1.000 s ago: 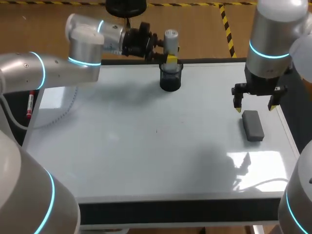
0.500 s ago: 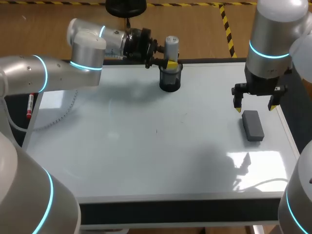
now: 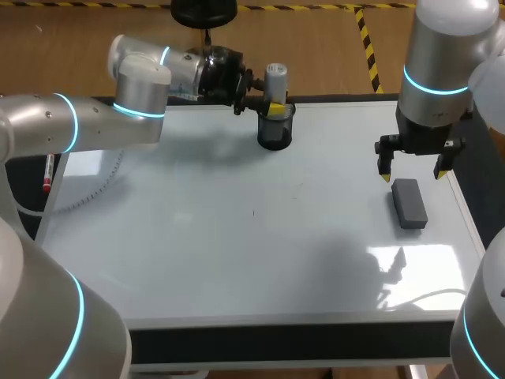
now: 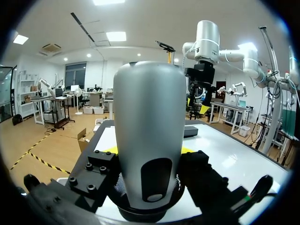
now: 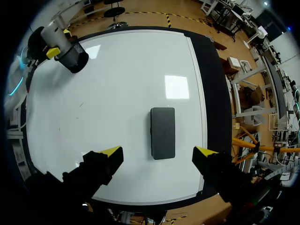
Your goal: Pick up the inspection probe, press it on each red-marked spot on the whiteboard one by one, put down the probe, pick up the eraser, and wipe off all the red marks.
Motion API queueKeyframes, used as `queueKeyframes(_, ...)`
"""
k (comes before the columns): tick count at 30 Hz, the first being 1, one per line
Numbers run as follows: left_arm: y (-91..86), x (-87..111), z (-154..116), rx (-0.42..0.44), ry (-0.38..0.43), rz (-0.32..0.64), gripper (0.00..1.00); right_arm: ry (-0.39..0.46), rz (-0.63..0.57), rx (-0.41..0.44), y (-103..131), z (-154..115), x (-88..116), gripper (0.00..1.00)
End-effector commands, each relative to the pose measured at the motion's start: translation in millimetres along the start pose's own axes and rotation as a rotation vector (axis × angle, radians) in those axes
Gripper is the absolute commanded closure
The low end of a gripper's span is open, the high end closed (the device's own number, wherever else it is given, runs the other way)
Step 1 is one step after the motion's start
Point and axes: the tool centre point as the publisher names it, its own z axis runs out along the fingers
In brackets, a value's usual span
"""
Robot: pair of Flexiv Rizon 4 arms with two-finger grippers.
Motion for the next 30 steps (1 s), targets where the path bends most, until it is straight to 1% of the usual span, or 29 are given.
queueKeyframes(1,5.0,-3.4,2.6,0.0,0.009,0.0,1.0,0.001,-0.001,-0.001,-0.5,-1.1,-1.2,0.0)
queueKeyframes(11,9.1,-0.9,4.7,0.003,0.018,-0.013,1.0,0.001,-0.001,-0.001,-0.5,-1.1,-1.2,0.0)
queueKeyframes(12,9.1,-0.8,4.6,0.002,0.018,-0.013,0.98,0.001,-0.001,-0.001,-0.5,-1.1,-1.2,0.0)
queueKeyframes(13,8.9,-0.5,4.5,0.002,0.019,-0.013,0.82,0.001,-0.001,-0.001,-0.5,-1.1,-1.2,0.0)
queueKeyframes(15,8.3,0.0,3.7,0.001,0.019,-0.011,0.65,0.001,-0.001,-0.001,-0.5,-1.1,-1.2,0.0)
queueKeyframes(16,8.1,0.0,3.3,0.0,0.017,-0.011,0.57,0.001,-0.001,-0.001,-0.5,-1.1,-1.2,0.0)
queueKeyframes(18,7.2,-0.2,1.8,-0.001,0.016,-0.011,0.48,0.001,-0.001,-0.001,-0.5,-1.1,-1.2,0.0)
queueKeyframes(19,6.8,0.0,1.0,-0.007,0.017,-0.009,0.35,0.001,-0.001,-0.001,-0.5,-1.1,-1.2,0.0)
queueKeyframes(20,6.6,0.7,-0.1,-0.007,0.019,-0.008,0.11,0.001,-0.001,-0.001,-0.5,-1.1,-1.2,0.0)
queueKeyframes(21,6.1,1.1,-0.8,-0.007,0.02,-0.008,0.0,0.001,-0.001,-0.001,-0.5,-1.1,-1.2,0.0)
queueKeyframes(30,0.0,4.5,-5.0,-0.003,0.033,0.006,0.0,0.001,-0.001,-0.001,-0.5,-1.1,-1.2,0.0)
